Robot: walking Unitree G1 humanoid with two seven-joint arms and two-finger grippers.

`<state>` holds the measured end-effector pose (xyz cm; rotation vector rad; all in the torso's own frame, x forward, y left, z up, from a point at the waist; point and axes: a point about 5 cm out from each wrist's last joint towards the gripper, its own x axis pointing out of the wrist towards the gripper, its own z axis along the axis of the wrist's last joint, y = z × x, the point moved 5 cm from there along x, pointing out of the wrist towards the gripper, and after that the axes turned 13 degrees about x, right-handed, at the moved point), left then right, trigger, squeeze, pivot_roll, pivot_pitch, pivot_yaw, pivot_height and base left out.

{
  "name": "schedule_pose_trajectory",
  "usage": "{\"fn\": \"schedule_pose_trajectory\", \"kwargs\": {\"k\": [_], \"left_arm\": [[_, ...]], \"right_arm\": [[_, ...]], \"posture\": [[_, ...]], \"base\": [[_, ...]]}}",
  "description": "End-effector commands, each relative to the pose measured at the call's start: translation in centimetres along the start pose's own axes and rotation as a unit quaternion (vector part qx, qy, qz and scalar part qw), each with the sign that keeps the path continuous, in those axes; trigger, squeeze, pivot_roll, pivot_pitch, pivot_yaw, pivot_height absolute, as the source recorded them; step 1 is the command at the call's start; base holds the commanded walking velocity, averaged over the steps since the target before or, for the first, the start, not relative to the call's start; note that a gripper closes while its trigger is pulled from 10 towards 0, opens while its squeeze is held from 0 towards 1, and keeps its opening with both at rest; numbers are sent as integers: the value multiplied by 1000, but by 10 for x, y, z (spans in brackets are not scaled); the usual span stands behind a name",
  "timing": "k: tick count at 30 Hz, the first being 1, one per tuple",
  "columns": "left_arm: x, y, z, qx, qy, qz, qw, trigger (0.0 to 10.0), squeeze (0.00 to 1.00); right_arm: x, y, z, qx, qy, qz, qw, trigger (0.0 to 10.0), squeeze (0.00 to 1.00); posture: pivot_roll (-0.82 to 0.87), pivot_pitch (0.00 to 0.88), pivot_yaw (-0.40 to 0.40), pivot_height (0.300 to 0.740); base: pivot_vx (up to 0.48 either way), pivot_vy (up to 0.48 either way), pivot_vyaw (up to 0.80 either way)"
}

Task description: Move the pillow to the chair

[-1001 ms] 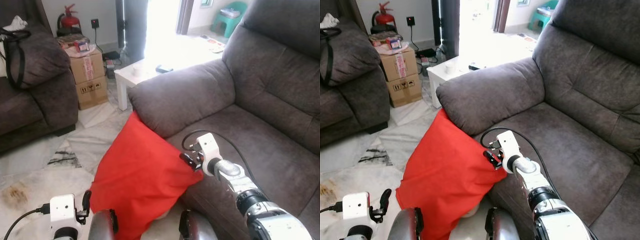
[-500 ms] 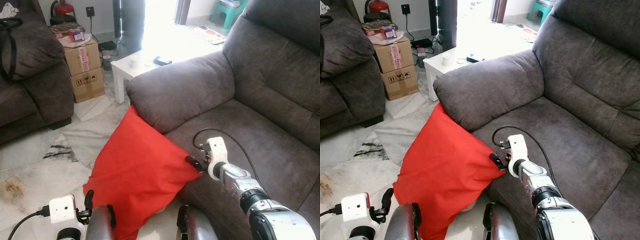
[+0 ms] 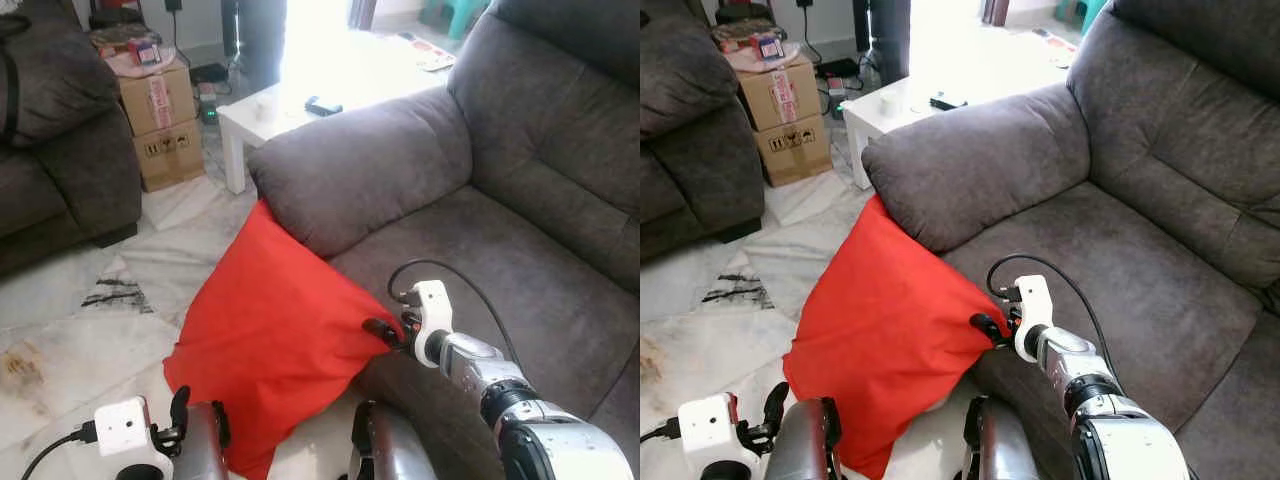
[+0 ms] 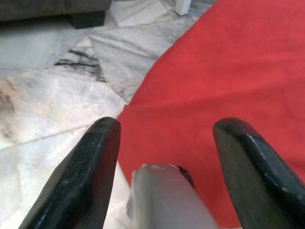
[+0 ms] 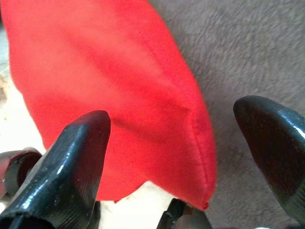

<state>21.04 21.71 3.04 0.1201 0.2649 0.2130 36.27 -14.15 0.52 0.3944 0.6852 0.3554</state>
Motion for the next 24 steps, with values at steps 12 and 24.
{"fn": "schedule_pose_trajectory", "kwargs": {"k": [12,24], "left_arm": [[-11,-9,-2,-3,14,-18,1000,10000,0],[-14,-14,1,-5,13,-24,1000,10000,0]], "right_arm": [[-2,-2,-15,17,14,12,1000,10000,0],[9,26,-11,61,-16,58,996,10000,0]], "posture": [[101,213,-164,578],[119,242,-172,578]], "base": [[0,0,0],[0,0,0]]}}
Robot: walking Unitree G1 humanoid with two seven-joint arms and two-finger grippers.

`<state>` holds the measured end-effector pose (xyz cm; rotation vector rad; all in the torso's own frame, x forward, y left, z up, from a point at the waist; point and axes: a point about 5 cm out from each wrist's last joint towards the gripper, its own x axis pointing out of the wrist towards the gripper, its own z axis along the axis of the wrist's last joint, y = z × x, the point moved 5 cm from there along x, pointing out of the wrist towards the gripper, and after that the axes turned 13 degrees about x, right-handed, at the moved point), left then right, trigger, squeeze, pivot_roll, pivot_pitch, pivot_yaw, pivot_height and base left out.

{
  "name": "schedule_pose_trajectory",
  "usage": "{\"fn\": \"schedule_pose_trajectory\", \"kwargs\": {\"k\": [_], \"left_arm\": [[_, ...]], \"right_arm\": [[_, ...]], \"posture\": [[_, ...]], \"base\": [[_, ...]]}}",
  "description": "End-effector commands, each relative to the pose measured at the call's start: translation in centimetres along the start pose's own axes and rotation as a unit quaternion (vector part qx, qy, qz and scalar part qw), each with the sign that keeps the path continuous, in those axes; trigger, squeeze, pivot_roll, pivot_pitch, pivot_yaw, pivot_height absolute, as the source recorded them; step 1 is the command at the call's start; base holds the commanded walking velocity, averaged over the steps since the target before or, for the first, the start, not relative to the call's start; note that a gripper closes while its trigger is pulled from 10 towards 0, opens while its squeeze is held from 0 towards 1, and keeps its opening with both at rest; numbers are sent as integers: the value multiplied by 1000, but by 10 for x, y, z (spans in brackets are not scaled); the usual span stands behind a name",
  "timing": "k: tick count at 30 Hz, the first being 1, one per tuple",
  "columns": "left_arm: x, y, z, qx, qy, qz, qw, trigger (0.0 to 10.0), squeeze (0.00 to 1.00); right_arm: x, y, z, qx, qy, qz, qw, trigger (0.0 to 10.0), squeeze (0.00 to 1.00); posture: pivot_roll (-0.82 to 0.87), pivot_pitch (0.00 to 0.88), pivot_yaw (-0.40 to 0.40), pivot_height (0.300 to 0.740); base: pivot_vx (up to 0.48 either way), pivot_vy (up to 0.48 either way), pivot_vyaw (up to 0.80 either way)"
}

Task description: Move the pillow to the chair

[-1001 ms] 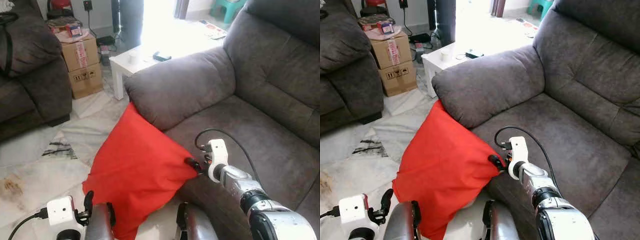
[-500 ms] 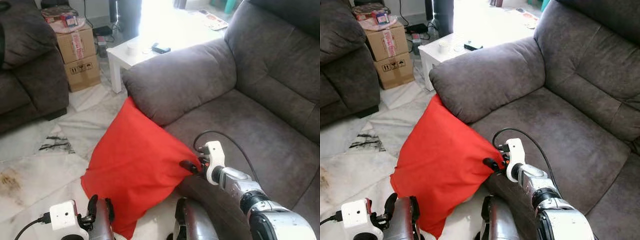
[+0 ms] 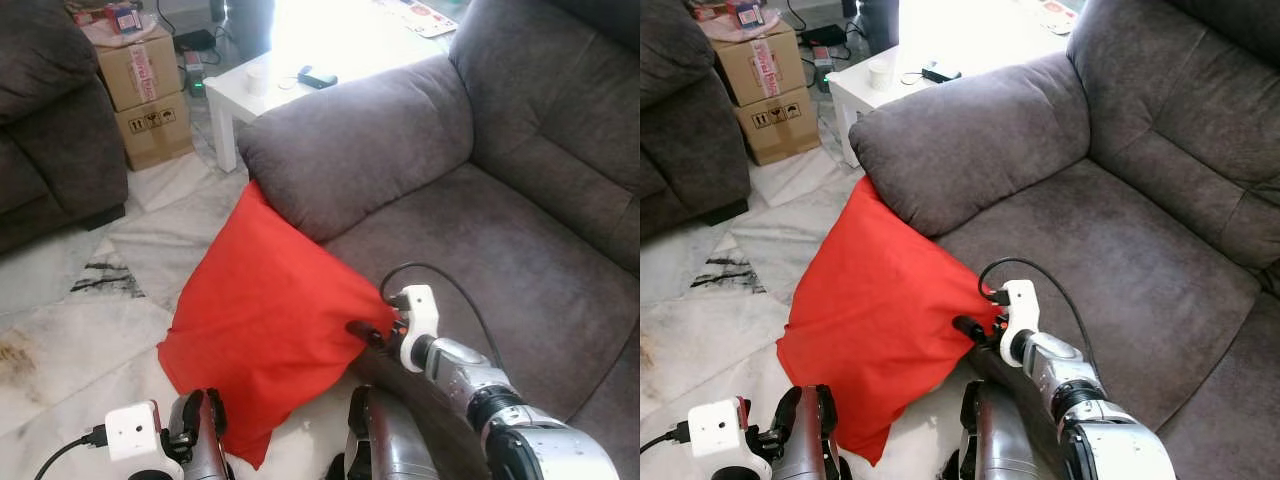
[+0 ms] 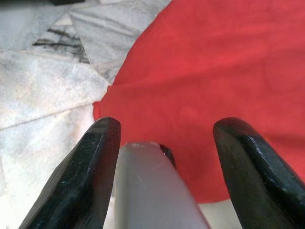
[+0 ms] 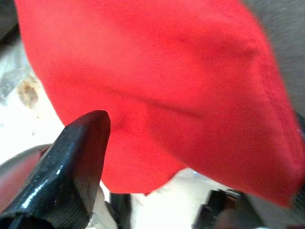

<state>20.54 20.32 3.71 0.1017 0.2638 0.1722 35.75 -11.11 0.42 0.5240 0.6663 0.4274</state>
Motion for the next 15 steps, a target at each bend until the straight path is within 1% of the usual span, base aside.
{"fn": "schedule_pose_trajectory", "kwargs": {"k": [1,2,4,5,8,10,15], "left_arm": [[-5,-2,-5,1,14,-2,1000,10000,0],[-6,-2,-5,0,14,0,1000,10000,0],[-6,-2,-5,0,14,1,1000,10000,0],[-8,-2,-5,-1,14,2,1000,10000,0],[-10,-3,-4,-2,14,3,1000,10000,0],[-11,-4,-4,-4,14,5,1000,10000,0],[-10,-5,-3,-5,12,6,1000,10000,0]], "right_arm": [[0,0,1,17,-11,4,1000,10000,0],[1,4,2,18,-13,12,1000,10000,0],[2,6,2,18,-14,15,1000,10000,0],[4,10,4,20,-20,25,999,10000,0],[5,14,9,29,-35,30,999,10000,0],[6,16,16,44,-58,29,997,10000,0],[5,13,22,51,-82,17,995,10000,0]], "posture": [[121,247,-174,578],[122,248,-176,578],[124,248,-178,578],[129,255,-182,578],[129,260,-185,578],[130,264,-187,578],[129,266,-186,578]], "base": [[0,0,0],[0,0,0],[0,0,0],[0,0,0],[0,0,0],[0,0,0],[0,0,0]]}}
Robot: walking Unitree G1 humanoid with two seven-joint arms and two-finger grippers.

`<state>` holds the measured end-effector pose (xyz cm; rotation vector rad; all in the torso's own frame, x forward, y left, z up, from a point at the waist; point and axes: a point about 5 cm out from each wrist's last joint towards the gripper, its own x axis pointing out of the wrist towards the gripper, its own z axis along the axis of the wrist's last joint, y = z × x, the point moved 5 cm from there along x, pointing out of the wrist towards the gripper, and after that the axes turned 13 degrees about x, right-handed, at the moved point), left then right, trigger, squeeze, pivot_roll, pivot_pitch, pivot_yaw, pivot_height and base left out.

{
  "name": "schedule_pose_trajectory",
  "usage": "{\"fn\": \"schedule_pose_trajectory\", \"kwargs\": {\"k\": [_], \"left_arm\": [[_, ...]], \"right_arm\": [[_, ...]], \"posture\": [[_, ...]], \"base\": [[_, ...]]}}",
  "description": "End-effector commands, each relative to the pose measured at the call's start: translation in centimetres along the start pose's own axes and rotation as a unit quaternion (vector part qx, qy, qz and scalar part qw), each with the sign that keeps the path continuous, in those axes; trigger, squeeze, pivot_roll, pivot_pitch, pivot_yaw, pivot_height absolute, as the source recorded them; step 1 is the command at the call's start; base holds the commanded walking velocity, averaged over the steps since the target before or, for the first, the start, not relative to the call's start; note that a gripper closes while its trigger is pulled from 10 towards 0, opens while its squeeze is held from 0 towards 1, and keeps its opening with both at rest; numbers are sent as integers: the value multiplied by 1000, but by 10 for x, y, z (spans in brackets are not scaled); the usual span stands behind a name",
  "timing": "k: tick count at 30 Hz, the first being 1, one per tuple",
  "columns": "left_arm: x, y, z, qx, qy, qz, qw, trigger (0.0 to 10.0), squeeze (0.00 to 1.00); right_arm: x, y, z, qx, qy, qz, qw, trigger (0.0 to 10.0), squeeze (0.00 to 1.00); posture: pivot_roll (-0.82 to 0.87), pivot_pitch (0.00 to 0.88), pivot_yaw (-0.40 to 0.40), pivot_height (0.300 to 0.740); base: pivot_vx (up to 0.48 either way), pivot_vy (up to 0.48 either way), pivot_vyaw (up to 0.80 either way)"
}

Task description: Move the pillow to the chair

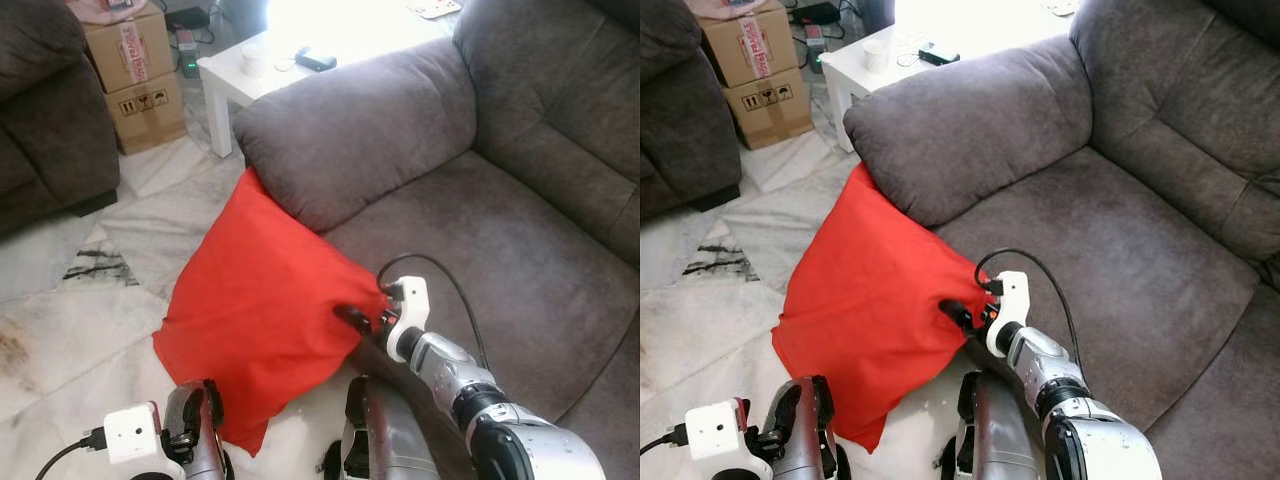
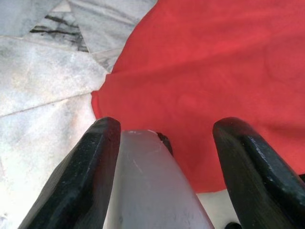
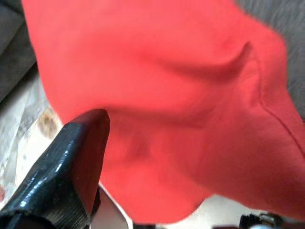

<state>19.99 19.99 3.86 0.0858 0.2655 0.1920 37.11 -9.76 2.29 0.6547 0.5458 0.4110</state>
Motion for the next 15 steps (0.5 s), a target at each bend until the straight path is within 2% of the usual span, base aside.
{"fn": "schedule_pose_trajectory", "kwargs": {"k": [1,3,4,5,6,15], "left_arm": [[-3,-3,-3,4,10,-3,1000,10000,0],[-2,-5,-2,7,7,-5,1000,10000,0],[-2,-5,-1,8,7,-5,1000,10000,0],[-2,-6,-1,9,7,-7,1000,10000,0],[-2,-7,-1,9,7,-7,1000,10000,0],[-1,-7,-1,17,7,-11,1000,10000,0]], "right_arm": [[-3,-6,7,5,-21,-13,1000,10000,0],[-3,-7,8,6,-28,-19,999,10000,0],[-4,-8,8,6,-29,-20,999,7176,0],[-4,-10,7,1,-28,-24,999,2039,0],[-5,-10,7,-1,-28,-24,999,0,0],[-6,-12,3,3,-26,-23,999,0,0]], "posture": [[127,267,-186,578],[126,267,-185,578],[125,268,-185,578],[125,268,-185,578],[125,268,-185,578],[121,273,-185,578]], "base": [[0,0,0],[0,0,0],[0,0,0],[0,0,0],[0,0,0],[0,0,0]]}}
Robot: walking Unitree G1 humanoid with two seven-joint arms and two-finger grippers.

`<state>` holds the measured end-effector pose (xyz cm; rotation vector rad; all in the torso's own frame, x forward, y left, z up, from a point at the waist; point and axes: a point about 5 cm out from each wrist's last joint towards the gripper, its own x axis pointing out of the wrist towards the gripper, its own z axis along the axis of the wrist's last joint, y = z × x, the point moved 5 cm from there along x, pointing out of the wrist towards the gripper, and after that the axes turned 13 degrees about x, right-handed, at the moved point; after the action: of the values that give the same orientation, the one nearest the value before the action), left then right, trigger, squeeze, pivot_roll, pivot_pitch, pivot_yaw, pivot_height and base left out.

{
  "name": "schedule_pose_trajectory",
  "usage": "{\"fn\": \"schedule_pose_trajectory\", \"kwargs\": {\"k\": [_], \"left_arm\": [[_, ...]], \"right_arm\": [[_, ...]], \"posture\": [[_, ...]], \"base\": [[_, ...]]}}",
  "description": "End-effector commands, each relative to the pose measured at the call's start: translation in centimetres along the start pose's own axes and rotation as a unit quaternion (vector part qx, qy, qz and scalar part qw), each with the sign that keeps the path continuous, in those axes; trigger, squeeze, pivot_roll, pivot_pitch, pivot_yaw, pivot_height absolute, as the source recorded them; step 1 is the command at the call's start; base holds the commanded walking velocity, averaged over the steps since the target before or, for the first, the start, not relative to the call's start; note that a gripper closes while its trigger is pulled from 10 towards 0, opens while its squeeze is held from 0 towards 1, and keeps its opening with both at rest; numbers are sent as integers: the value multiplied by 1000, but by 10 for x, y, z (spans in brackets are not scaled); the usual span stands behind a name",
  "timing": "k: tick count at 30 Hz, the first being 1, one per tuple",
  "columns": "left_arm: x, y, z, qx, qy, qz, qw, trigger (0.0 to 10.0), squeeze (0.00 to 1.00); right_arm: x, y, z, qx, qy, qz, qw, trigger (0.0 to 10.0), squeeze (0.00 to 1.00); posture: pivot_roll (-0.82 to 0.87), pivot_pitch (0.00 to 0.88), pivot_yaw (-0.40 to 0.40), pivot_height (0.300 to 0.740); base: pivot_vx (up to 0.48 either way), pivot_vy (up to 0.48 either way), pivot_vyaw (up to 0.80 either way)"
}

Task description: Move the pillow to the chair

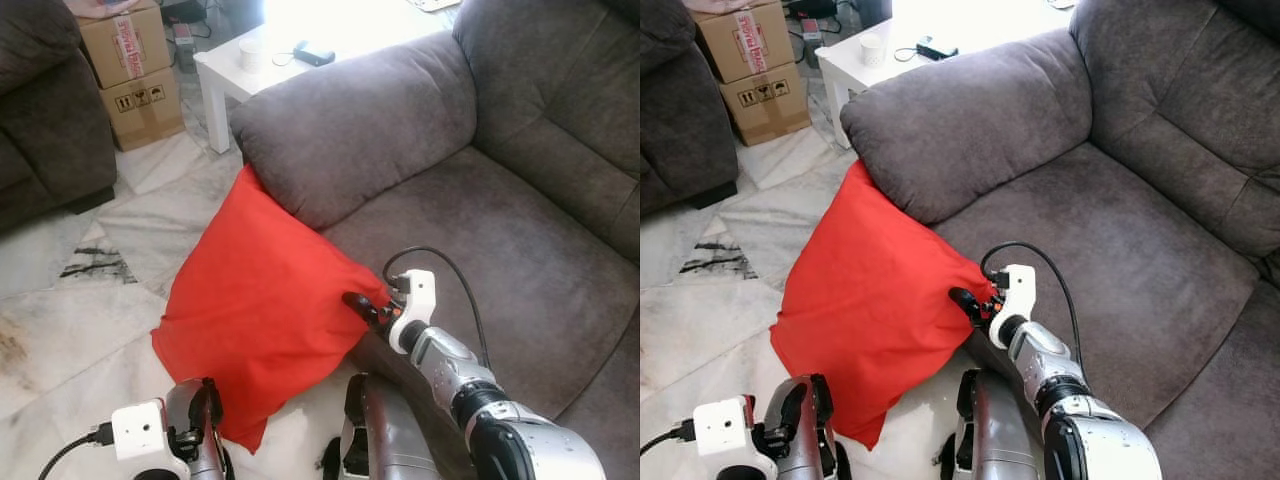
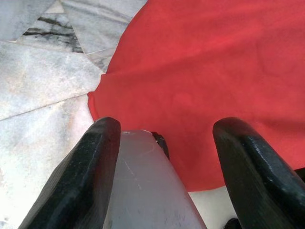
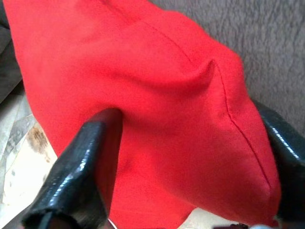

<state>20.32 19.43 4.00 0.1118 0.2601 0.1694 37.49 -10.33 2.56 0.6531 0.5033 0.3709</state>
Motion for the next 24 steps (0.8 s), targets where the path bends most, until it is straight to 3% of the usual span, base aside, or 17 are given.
{"fn": "schedule_pose_trajectory", "kwargs": {"k": [1,24], "left_arm": [[-3,-1,-4,3,11,-2,1000,10000,0],[1,2,-1,9,6,-4,1000,10000,0]], "right_arm": [[-5,-9,-4,4,0,-10,1000,0,0],[-6,-6,-8,19,0,9,1000,0,0]], "posture": [[123,270,-184,578],[123,264,-171,578]], "base": [[0,0,0],[0,0,0]]}}
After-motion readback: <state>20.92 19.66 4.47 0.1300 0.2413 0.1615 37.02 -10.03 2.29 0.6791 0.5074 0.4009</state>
